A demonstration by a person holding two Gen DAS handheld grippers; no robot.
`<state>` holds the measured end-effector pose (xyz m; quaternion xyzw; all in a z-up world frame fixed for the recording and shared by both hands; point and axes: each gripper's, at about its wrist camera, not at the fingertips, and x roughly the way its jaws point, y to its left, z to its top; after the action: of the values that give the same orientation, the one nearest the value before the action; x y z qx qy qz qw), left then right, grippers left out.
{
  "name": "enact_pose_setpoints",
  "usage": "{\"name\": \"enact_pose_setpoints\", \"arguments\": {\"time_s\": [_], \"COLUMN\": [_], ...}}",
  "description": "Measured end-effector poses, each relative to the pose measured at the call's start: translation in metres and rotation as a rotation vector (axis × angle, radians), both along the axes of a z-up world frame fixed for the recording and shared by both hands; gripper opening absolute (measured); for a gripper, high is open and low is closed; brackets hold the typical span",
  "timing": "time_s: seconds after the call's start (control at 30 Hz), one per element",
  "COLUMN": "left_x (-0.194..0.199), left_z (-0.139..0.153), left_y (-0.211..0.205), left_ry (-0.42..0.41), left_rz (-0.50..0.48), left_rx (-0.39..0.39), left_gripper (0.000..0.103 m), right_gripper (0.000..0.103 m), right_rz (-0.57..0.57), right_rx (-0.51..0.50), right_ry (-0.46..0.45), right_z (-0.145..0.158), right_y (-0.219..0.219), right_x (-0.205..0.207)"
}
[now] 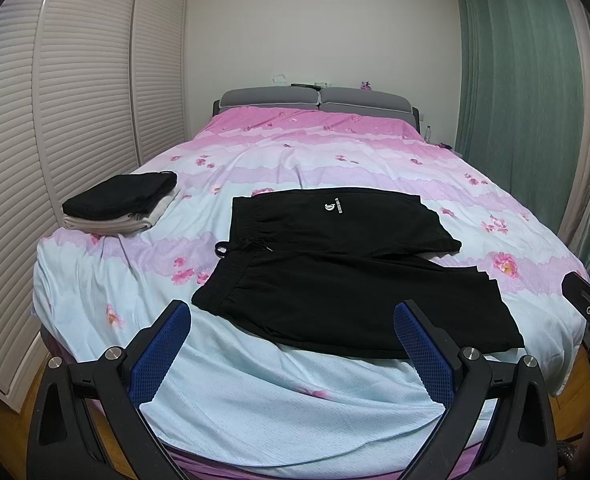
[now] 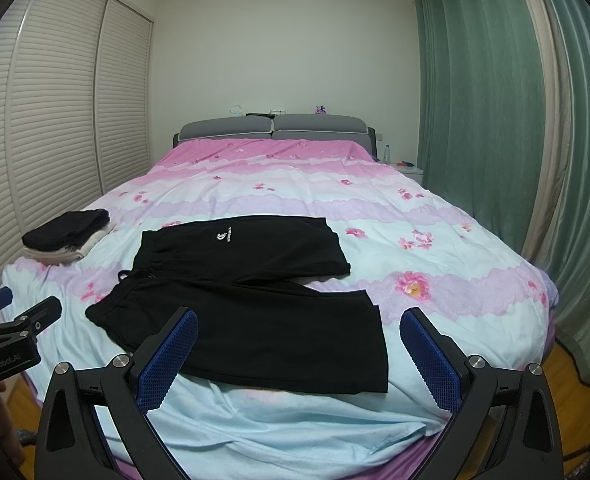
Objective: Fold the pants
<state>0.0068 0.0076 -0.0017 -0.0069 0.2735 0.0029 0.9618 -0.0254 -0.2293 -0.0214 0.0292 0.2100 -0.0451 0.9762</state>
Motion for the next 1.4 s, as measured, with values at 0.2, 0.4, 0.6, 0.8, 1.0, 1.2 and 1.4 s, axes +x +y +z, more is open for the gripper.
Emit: {"name": "enact_pose_setpoints", "arguments": {"time_s": [0.2, 0.4, 0.6, 0.8, 1.0, 1.2, 1.4], "left_x": [0.0, 0.001, -0.001, 0.0, 0.0, 0.006, 0.026], "left_z": [0.0, 0.001, 0.0, -0.003, -0.004, -0.004, -0.002], "left_y": [0.001, 0.002, 0.002, -0.002, -0.006, -0.011, -0.015], "left_ry": [-0.002, -0.001, -0.006, -0.001, -0.002, 0.0, 0.005], "left_rz": [0.0, -0.002, 0.002, -0.004, -0.006, -0.012, -0.015], "left_rx": [0.001, 0.002, 0.01, 0.038, 0.052, 0.058, 0.063], "left_gripper": [0.103, 0.103, 0.103, 0.103, 0.103, 0.103, 0.103], "right_gripper": [0.102, 0.102, 0.102, 0.102, 0.102, 0.102, 0.102], "right_rz": [0.003, 0.004, 0.004, 0.003, 0.008, 0.001, -0.01], "right_rx": [0.0, 0.0, 0.001, -0.002, -0.003, -0.005, -0.015], "right_ry": [0.001, 0.001, 0.001, 0.009, 0.015, 0.011, 0.016], "right_z": [0.0, 0.0, 0.0, -0.002, -0.006, -0.005, -0.004], "right_y": [0.0, -0.001, -0.001, -0.004, -0.007, -0.007, -0.009], "right_x": [0.001, 0.001, 0.001, 0.001, 0.005, 0.007, 0.019]}}
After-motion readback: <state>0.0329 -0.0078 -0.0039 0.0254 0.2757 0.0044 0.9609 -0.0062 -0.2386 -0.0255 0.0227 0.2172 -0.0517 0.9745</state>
